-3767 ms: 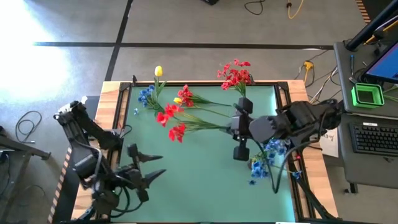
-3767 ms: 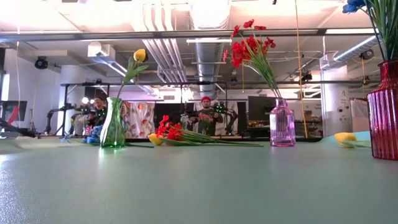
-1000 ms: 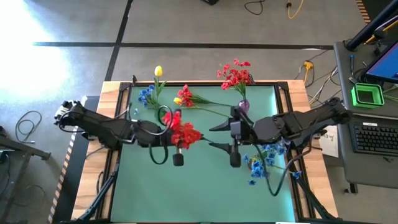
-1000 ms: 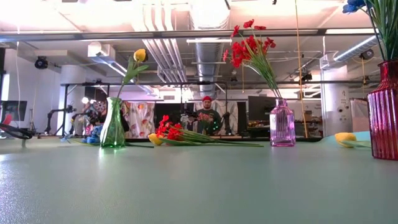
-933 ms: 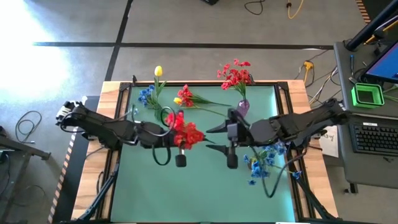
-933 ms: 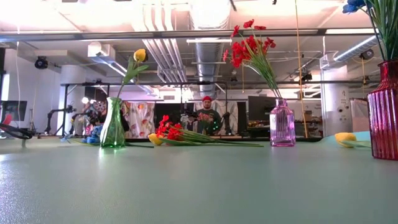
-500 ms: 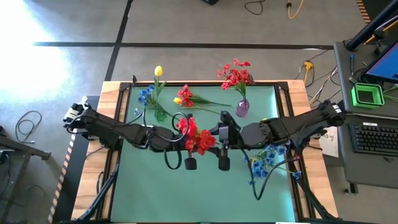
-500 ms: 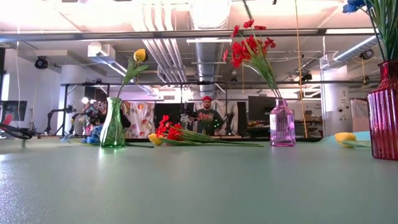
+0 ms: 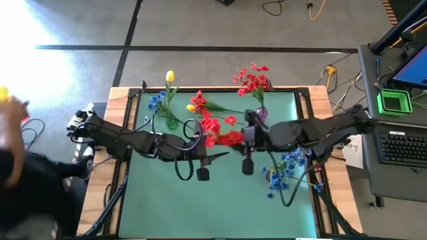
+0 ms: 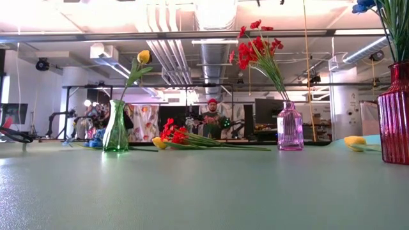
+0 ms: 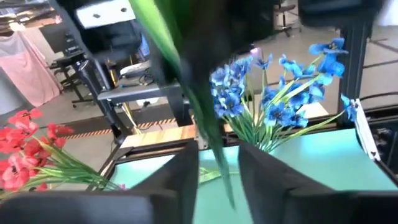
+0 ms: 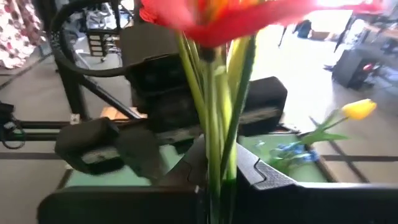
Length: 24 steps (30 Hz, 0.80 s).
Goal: Sort flowers into vase by color
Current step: Put the bottom red flower into the purple vase
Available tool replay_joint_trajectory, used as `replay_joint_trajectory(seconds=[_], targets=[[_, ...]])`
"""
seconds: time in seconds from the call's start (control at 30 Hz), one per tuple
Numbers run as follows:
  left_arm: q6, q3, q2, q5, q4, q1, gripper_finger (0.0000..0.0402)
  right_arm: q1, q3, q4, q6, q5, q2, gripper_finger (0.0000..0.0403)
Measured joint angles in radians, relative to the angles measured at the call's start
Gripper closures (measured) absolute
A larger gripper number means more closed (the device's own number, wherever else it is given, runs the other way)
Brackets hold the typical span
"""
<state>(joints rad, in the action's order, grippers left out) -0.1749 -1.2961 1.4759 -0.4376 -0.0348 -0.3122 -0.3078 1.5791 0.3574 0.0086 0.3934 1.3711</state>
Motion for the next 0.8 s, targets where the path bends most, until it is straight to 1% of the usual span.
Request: replay_joint_trajectory(seconds=[0.17,0.3,0.4,0.5,0.6,0.7,0.8], targets=[[0.004,0.000,-0.047,-0.022,0.087,0.000,0.0219,0.048,-0.014,0.018,-0.064,0.029,-0.094,0.0386],[0.038,0.001,-0.068,-0.048,0.153,-0.001,0.0191,0.110,-0.086,-0.038,-0.115,0.030,-0.198,0.0386],[0.056,0.003,-0.077,-0.051,0.189,0.000,0.0185,0.169,-0.197,-0.126,-0.148,0.029,-0.284,0.0386],[0.061,0.036,-0.077,-0.047,0.193,0.000,0.0186,0.232,-0.344,-0.245,-0.164,0.029,-0.379,0.0386],[0.050,0.100,-0.095,-0.001,0.166,0.000,0.0191,0.294,-0.468,-0.339,-0.165,0.026,-0.470,0.0386],[0.043,0.176,-0.153,0.010,0.122,0.000,0.0197,0.346,-0.547,-0.362,-0.160,0.025,-0.547,0.0386],[0.024,0.253,-0.245,0.010,0.086,0.000,0.0202,0.391,-0.602,-0.364,-0.161,0.025,-0.621,0.0386]])
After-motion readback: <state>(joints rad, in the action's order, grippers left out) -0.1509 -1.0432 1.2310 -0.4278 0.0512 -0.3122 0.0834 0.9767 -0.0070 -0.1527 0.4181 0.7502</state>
